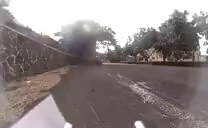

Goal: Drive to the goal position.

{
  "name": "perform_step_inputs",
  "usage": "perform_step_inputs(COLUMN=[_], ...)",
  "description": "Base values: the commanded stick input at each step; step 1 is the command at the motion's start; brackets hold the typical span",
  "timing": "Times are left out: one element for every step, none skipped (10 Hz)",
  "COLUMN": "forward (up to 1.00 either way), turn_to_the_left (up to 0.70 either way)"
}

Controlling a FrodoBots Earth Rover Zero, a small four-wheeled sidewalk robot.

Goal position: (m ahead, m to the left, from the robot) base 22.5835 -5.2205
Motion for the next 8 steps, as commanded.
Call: perform_step_inputs(forward=[1.0,1.0,1.0,1.0,1.0,1.0,1.0,1.0], turn_to_the_left=[-0.18,-0.18,-0.18,-0.18,-0.17,-0.18,-0.18,-0.18])
